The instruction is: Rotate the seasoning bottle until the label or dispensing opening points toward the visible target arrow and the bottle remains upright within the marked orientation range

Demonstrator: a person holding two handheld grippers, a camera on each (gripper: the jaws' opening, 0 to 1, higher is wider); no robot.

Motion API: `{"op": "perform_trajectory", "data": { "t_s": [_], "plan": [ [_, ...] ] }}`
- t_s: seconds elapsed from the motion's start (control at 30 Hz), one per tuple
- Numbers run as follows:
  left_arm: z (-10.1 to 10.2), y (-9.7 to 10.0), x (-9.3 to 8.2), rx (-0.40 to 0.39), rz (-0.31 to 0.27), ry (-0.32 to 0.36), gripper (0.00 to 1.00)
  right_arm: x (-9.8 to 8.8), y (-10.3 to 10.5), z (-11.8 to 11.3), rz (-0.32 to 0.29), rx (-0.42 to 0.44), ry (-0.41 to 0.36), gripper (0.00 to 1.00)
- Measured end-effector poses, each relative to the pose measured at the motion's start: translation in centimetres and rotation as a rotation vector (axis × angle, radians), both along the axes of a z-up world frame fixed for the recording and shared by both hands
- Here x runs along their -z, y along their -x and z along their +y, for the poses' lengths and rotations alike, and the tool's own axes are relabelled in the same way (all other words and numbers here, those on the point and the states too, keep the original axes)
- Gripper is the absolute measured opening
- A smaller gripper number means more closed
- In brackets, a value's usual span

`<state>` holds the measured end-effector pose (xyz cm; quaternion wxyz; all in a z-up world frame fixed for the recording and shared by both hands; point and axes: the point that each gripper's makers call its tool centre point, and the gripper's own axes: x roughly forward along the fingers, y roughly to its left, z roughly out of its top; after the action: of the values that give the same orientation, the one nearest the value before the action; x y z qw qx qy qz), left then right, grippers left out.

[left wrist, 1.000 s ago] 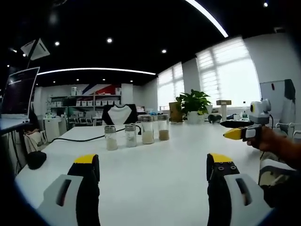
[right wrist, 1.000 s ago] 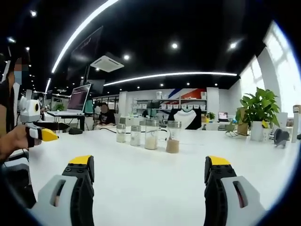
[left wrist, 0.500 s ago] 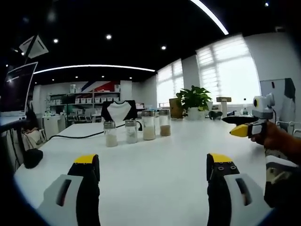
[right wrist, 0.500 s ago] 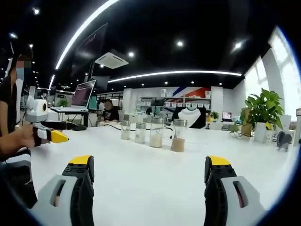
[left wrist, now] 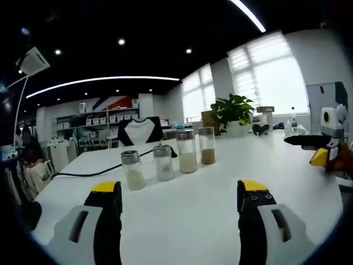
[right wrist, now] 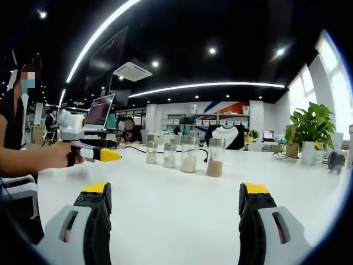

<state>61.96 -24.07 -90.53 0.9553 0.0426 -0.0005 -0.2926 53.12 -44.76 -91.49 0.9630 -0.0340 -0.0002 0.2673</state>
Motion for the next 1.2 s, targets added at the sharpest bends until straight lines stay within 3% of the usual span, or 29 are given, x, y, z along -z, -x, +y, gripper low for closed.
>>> {"op": "perform_trajectory", "data": {
  "t_s": [0.37, 0.5, 0.6, 0.8, 0.93, 1.07, 1.2],
  "plan": [
    [2.0, -7.7, 0.4, -0.091, -0.005, -0.003, 0.75, -0.4, 0.0, -0.2, -0.006, 0.001, -0.012, 0.98],
    [2.4, -10.4, 0.9, -0.094, 0.04, -0.052, 0.76, -0.3, -0.2, -0.3, -0.002, 0.01, -0.008, 0.99],
    [2.9, -11.9, 1.2, -0.114, 0.039, -0.107, 0.76, 0.0, -0.8, -0.3, 0.061, 0.032, -0.012, 1.0],
    [3.2, -13.1, 1.9, -0.13, 0.091, -0.062, 0.76, -0.9, -1.8, 0.3, 0.034, 0.047, -0.015, 1.0],
    [3.0, -13.2, 2.7, -0.135, 0.155, 0.044, 0.76, -1.1, -2.4, 0.5, 0.03, 0.061, -0.021, 0.99],
    [2.6, -13.6, 3.3, -0.146, 0.146, -0.015, 0.74, -1.2, -3.1, 1.2, 0.03, 0.058, -0.013, 0.99],
    [2.2, -14.2, 2.8, -0.144, 0.131, -0.014, 0.7, -1.3, -3.1, 1.8, 0.031, 0.046, -0.016, 0.99]
  ]
}}
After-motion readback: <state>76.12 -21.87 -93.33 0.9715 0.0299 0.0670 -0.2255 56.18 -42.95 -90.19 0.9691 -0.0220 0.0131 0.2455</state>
